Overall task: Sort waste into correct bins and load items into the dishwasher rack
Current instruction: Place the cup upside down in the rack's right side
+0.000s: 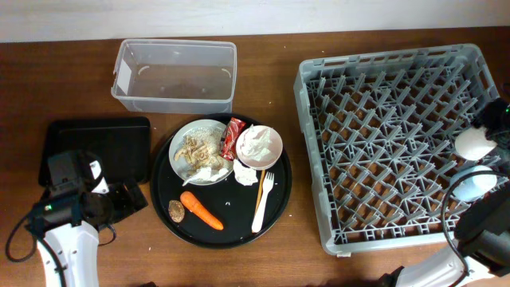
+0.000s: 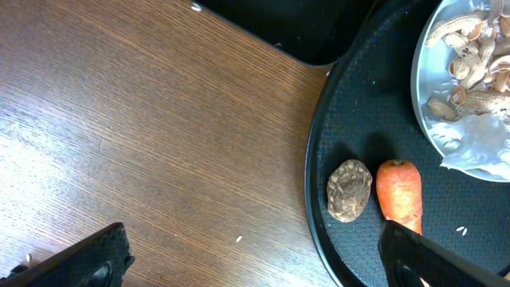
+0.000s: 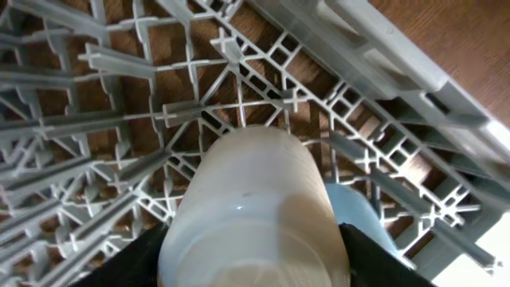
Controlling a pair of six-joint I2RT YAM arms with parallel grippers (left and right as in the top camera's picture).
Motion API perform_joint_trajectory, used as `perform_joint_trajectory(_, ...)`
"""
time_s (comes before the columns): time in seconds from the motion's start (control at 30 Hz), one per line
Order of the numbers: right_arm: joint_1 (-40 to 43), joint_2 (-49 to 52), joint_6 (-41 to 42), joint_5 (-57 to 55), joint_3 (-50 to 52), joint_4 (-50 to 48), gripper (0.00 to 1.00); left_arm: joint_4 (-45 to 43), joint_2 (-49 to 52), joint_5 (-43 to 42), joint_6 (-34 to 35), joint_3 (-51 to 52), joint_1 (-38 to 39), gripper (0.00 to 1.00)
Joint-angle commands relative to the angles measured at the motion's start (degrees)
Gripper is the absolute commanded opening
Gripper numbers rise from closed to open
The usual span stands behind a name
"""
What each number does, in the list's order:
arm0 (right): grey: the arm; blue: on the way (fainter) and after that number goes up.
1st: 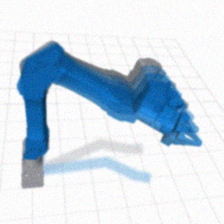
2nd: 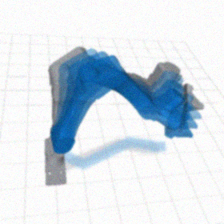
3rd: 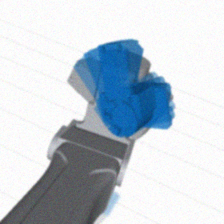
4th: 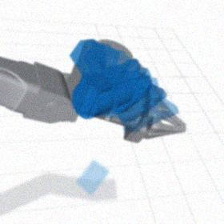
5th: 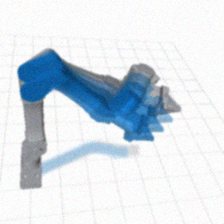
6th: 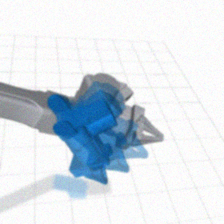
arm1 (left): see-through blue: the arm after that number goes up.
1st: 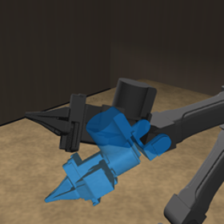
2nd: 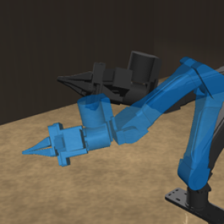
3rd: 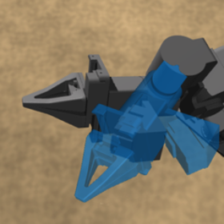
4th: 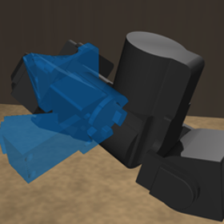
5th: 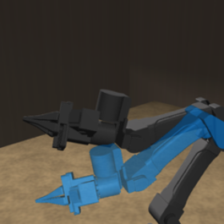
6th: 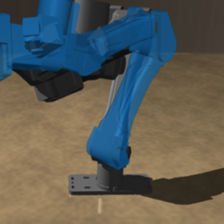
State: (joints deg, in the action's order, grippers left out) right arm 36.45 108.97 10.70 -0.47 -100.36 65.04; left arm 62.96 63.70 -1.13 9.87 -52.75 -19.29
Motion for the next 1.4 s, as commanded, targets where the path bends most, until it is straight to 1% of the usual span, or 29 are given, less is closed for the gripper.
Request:
perform_joint_trajectory(0.0, 0.3, 2.4, 0.1, -0.9, -0.2, 0.4, 0.65, -0.1, 0.1, -0.7, -0.1, -0.9, -0.4, 0.99)
perform_joint_trajectory(0.2, 0.3, 2.4, 0.1, 0.2, -0.2, -2.1, 0.65, -0.1, 0.1, -0.6, -0.1, -0.9, -0.4, 0.99)
perform_joint_trajectory(0.33, 0.3, 2.4, 0.1, 1.9, -0.2, -2.0, 0.70, -0.1, 0.1, -0.6, -0.1, -0.9, -0.4, 0.99)
perform_joint_trajectory(0.37, 0.3, 2.4, 0.1, 2.0, -0.2, -1.9, 0.69, -0.1, 0.1, -0.6, -0.1, -0.9, -0.4, 0.99)
perform_joint_trajectory(0.4, 0.3, 2.4, 0.1, 2.3, -0.2, -1.8, 0.62, -0.1, 0.1, -0.6, -0.1, -0.9, -0.4, 0.99)
perform_joint_trajectory(0.43, 0.3, 2.4, 0.1, 3.1, -0.2, -2.0, 0.60, -0.1, 0.1, -0.6, -0.1, -0.9, -0.4, 0.99)
perform_joint_trajectory(0.7, 0.3, 0.9, 0.0, 5.0, -4.8, -2.0, 0.61, -0.3, 0.1, -0.6, -0.1, -0.9, -0.4, 0.99)
perform_joint_trajectory(0.87, 0.3, 1.0, -1.4, 4.3, -4.8, -2.3, 0.61, -0.4, 0.1, -0.6, -0.1, -0.9, -0.4, 0.99)
perform_joint_trajectory(0.93, 0.3, 1.0, -2.4, 3.6, -2.8, -2.5, 0.62, -0.4, 0.1, -0.6, -0.1, -0.9, -0.4, 0.99)
perform_joint_trajectory(1.07, 0.3, 1.0, -2.3, 3.5, 1.2, -4.5, 0.74, -0.4, 0.1, -0.6, -0.1, -0.9, -0.4, 1.00)
perform_joint_trajectory(1.17, 0.3, 1.0, -2.3, 4.9, 1.2, -4.4, 0.75, -0.4, 0.1, -0.6, -0.1, -0.9, -0.4, 0.99)
perform_joint_trajectory(1.27, 0.3, 0.8, -2.4, 6.5, 1.1, -1.7, 0.76, -0.4, 0.1, -0.6, -0.1, -0.9, -0.4, 0.99)
perform_joint_trajectory(1.37, -0.2, -3.3, -3.8, 10.4, 1.1, 1.7, 0.76, -0.3, 0.1, -0.7, -0.1, -0.9, -0.4, 0.99)
